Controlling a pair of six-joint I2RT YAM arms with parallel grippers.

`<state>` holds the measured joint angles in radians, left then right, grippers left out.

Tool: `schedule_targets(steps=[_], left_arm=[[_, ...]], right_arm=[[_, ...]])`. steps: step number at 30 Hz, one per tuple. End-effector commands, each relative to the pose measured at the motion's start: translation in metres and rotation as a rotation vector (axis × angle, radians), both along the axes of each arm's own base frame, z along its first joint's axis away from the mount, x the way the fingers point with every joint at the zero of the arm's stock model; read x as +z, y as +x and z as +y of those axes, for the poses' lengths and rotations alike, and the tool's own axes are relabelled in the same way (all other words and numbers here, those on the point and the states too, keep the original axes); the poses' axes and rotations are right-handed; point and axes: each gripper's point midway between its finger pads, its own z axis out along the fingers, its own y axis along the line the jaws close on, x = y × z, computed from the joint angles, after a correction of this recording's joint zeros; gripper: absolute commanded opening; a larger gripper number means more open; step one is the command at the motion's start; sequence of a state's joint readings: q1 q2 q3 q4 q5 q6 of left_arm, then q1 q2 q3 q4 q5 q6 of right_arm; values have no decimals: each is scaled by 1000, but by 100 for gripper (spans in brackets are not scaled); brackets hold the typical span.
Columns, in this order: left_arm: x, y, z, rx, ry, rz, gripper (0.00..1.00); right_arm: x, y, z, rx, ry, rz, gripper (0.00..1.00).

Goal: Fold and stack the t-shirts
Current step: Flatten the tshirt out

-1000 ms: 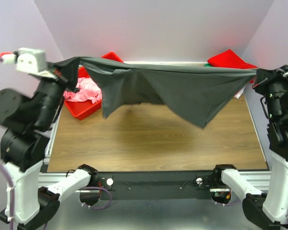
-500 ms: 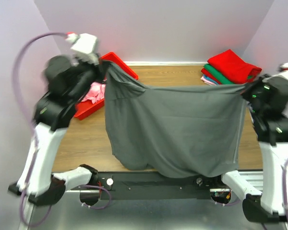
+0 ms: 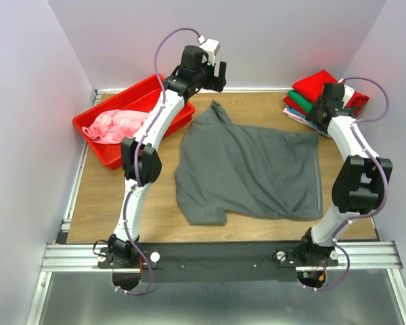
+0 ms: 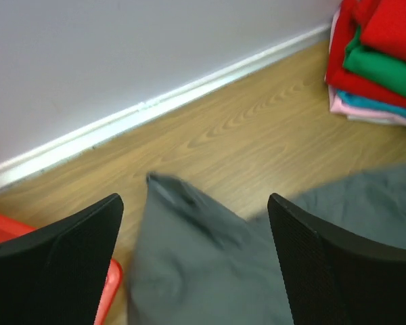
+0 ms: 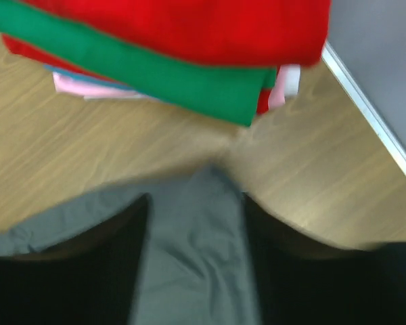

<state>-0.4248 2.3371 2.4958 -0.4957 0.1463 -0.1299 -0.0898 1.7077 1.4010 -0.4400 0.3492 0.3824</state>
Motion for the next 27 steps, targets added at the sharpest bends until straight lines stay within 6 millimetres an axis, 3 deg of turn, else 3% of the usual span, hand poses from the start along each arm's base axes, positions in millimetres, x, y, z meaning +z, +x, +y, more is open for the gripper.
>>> schedule_targets(steps=[1,2,3,4,5,6,7,8,9,10,11,12,13,14,15,16,20,21,27], left_arm=[[92,-24,-4,-46,-138,-149,97],[48,-28,-3,-44,-101,-64,97],[46,-36,-1,-43,-99,-65,97],[66,-49,6,-34,-111,-97,97],[34,-58,10,-30,-74,-29,97],[37,-73,17,-24,-62,-12,97],[28,-79,25,2,-39,13,97],[11,-98,35,18,-12,67,97],[-15,-102,38,32,14,118,97],[-9,-115,48,62,19,116,97],[-43,-131,57,85,41,197,97],[-38,-143,65,100,34,195,97],[-47,-152,70,113,38,219,97],[-74,-167,77,130,52,283,97],[-81,-176,82,140,53,306,97],[-76,-186,86,143,37,300,97],[-108,-221,97,160,21,378,96],[-124,-231,102,175,25,419,96],[-167,-263,115,216,39,530,91]], right_arm=[[39,32,-1,101,-30,-108,95],[39,32,5,141,-18,-108,98],[45,29,8,157,-16,-118,100],[46,25,9,163,-16,-115,100],[45,16,13,182,-6,-113,100],[43,11,16,197,3,-107,100],[41,5,21,213,19,-97,100],[31,-8,31,245,59,-80,100],[20,-13,37,264,88,-55,100],[22,-22,44,283,112,-60,100],[14,-30,52,301,155,-43,99],[-2,-42,62,330,200,-8,99],[-1,-51,68,346,221,-13,98],[-5,-57,75,362,255,-8,98],[-10,-65,79,369,276,5,98],[-22,-76,84,372,300,36,98],[-39,-105,96,371,364,76,96],[-38,-109,100,381,373,71,96],[-71,-147,118,364,400,175,95]])
